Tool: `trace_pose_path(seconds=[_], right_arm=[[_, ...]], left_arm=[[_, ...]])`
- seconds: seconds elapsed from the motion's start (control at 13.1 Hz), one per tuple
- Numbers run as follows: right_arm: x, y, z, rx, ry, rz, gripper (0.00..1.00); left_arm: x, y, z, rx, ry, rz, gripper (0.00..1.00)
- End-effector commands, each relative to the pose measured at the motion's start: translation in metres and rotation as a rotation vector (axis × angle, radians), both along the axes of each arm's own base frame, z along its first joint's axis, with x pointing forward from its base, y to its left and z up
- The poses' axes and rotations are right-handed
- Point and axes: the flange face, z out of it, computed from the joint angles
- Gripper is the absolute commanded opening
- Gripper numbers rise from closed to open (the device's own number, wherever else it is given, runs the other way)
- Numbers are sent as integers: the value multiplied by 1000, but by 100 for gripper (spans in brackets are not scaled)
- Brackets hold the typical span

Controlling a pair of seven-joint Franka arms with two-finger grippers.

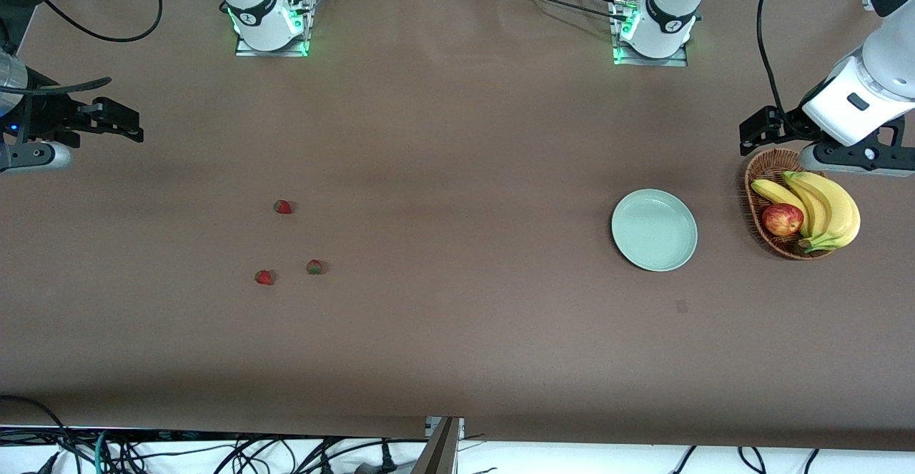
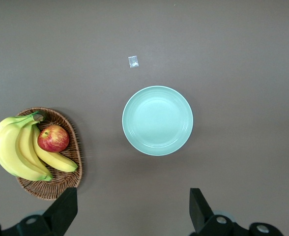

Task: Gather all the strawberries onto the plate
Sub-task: 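Move the right gripper down toward the nearest red strawberry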

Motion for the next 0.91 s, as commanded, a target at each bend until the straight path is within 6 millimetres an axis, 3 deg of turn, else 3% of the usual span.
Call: trace_pose_path(seconds=[0.0,0.23,0.46,0.53,0.84], right_arm=[[2,-5,4,-9,-2,2,100],[4,-4,2,-6,-8,1,100],[19,6,-21,-10,2,20,100],[28,20,-37,-29,1,46,100],[76,35,-133,-16,11,65,100]], left_arm=[[-8,2,6,18,-4,3,100],[-7,2,5,18,-2,5,100],[-7,2,5,18,-2,5,100],[-7,2,5,18,-2,5,100],[-7,3,5,18,-2,5,100]])
